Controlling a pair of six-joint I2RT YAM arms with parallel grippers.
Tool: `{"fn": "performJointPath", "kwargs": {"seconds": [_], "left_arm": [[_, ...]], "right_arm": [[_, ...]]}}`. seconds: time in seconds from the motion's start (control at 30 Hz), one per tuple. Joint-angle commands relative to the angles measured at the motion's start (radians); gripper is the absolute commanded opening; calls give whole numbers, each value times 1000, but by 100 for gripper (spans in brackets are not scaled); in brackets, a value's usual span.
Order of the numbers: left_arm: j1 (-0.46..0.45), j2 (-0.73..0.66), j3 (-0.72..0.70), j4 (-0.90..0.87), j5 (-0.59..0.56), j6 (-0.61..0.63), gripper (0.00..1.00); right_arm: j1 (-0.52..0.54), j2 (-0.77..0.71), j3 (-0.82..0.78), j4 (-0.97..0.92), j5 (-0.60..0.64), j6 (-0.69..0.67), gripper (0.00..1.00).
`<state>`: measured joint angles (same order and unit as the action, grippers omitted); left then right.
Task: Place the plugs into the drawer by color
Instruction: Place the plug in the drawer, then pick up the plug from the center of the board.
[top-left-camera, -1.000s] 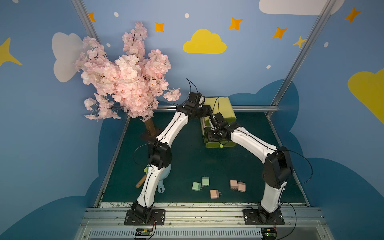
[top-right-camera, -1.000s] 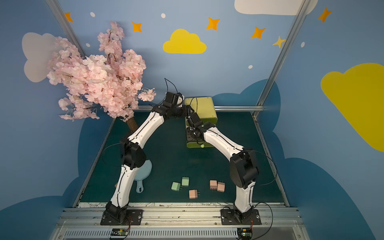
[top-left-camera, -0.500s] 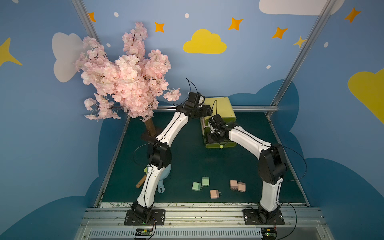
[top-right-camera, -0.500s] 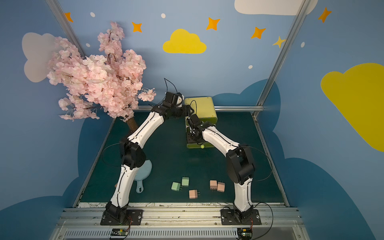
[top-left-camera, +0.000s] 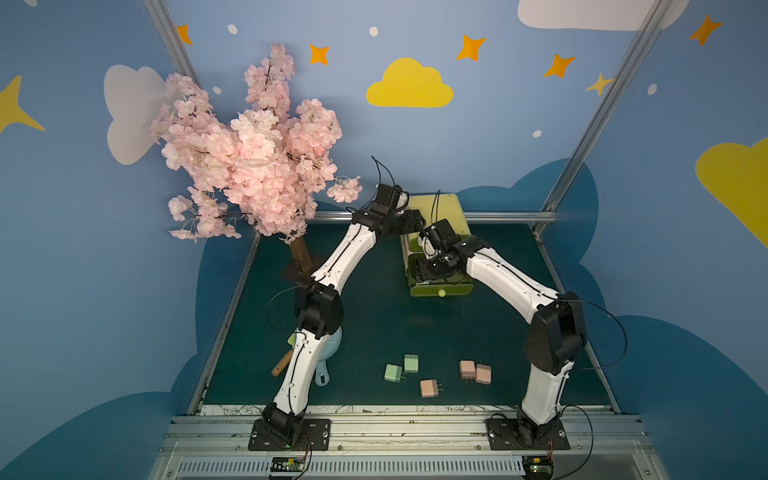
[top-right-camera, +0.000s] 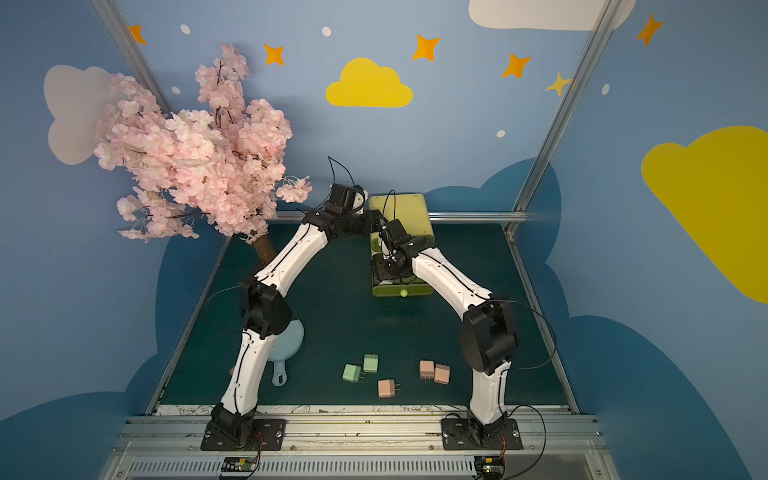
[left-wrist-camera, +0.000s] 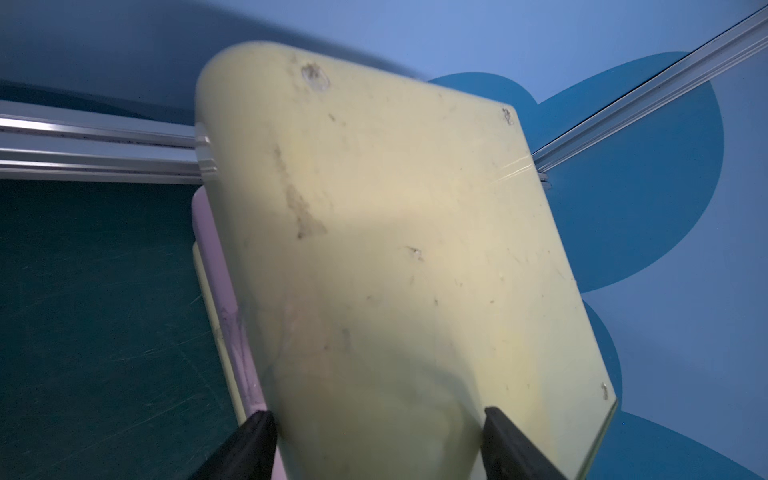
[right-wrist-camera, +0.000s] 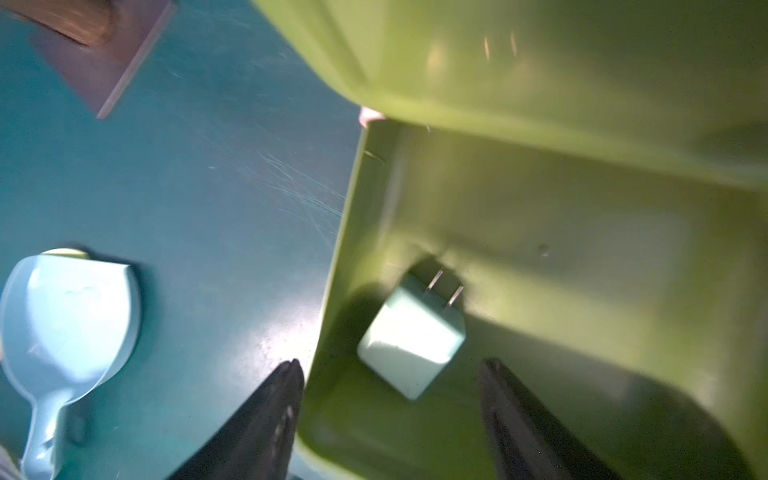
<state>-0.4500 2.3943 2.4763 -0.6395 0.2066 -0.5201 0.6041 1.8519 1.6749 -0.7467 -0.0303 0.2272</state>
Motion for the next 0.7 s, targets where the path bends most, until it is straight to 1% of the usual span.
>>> {"fn": "performJointPath", "kwargs": {"seconds": [0.0, 0.07, 0.17, 0.27, 0.33, 0.5, 0.67], "left_arm": [[6, 23, -13, -48, -11, 18, 79], [5, 21, -14, -49, -13, 17, 79], [6, 19, -13, -51, -14, 18, 79], [6, 19, -14, -54, -12, 16, 79], [5, 17, -15, -58, -16, 18, 79], [0, 16, -14, -63, -29, 28, 79], [0, 16, -11, -63, -29, 30, 79]], "right_arm": [[35, -156, -94, 15, -15, -90, 72], [99, -255, -228, 67, 13, -145, 72], [202, -362, -414, 136, 56, -186, 72], [292, -426, -596, 213, 53, -177, 72], [353, -434, -677, 236, 60, -146, 72], [493, -414, -798, 289, 105, -77, 74], [533, -364, -846, 343, 112, -44, 77]]}}
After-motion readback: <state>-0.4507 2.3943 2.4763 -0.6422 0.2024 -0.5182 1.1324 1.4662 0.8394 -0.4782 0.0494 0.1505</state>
